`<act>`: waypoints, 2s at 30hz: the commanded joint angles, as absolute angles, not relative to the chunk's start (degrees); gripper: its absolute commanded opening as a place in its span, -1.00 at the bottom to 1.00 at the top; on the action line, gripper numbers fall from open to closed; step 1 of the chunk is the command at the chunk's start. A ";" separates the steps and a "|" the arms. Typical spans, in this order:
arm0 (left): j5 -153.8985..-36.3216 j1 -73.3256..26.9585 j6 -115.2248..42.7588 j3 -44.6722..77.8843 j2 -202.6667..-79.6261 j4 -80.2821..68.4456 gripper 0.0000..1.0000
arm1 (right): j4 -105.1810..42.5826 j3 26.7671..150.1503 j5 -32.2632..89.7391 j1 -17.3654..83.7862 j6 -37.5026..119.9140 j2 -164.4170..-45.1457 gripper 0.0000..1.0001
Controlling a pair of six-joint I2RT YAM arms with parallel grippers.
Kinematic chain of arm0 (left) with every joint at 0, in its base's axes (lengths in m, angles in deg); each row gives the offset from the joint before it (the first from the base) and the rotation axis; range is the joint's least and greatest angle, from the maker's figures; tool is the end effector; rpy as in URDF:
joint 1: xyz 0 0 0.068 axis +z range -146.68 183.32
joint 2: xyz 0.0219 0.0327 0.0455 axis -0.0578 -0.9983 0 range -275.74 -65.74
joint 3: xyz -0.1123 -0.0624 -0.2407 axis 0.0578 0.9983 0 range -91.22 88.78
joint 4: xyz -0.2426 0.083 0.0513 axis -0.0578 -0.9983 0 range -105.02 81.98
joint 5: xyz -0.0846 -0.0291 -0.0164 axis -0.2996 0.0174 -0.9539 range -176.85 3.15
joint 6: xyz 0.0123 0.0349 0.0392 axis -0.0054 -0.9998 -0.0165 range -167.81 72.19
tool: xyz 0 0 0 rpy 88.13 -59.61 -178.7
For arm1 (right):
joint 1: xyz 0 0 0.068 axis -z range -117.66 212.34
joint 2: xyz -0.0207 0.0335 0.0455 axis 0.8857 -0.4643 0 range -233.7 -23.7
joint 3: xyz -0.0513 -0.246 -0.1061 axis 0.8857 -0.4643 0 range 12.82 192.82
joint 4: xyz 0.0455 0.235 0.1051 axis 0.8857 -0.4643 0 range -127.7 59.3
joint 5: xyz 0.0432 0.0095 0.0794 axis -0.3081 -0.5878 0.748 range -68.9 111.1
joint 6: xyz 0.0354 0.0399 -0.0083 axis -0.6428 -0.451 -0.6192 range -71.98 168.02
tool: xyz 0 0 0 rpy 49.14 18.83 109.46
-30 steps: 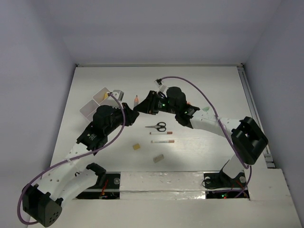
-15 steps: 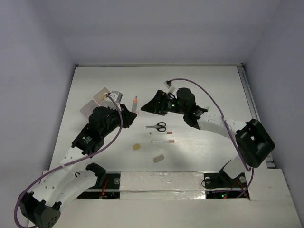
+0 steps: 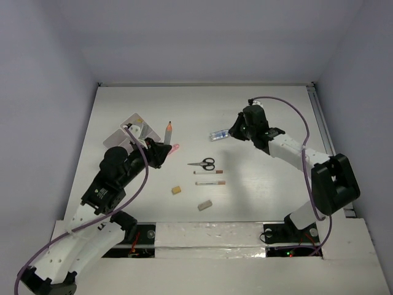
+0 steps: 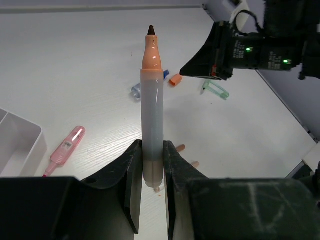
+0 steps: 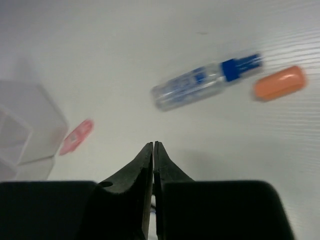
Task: Sort the stationery into containers
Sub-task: Close the pen cap on the pen.
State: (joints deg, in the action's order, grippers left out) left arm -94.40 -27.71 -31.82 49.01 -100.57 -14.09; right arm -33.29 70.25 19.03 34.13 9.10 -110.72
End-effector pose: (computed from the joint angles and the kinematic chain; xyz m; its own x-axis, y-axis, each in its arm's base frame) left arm 0.1275 -0.0821 0.3430 -0.1881 -0.2057 -0.9604 0.5946 0.7544 -0.2781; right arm 0.3017 0.1604 0.2498 -0.6450 0.3665 -0.6705 -0.0517 0.8545 0.5169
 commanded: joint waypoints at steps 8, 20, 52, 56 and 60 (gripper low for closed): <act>-97.83 -27.62 -32.78 49.05 -95.71 -11.54 -1.00 | -43.71 78.04 11.16 44.14 12.87 -122.31 0.13; -99.06 -27.62 -32.87 49.05 -94.83 -11.36 -1.00 | -42.83 81.99 12.66 45.20 10.49 -128.99 0.36; -98.54 -26.57 -32.96 49.05 -95.53 -11.36 -1.00 | -51.97 88.58 7.74 45.20 20.24 -133.56 0.11; -98.98 -26.04 -32.96 49.05 -95.80 -11.36 -1.00 | -53.12 90.69 7.65 45.20 22.44 -135.40 0.05; -98.98 -26.04 -32.87 49.05 -95.89 -11.19 -1.00 | -54.08 92.10 6.86 45.20 23.23 -136.81 -0.07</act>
State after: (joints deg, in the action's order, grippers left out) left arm -98.23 -26.44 -32.35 49.01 -95.70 -13.91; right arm -52.70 89.07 8.80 44.80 21.08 -135.27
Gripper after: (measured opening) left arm 0.143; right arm 0.477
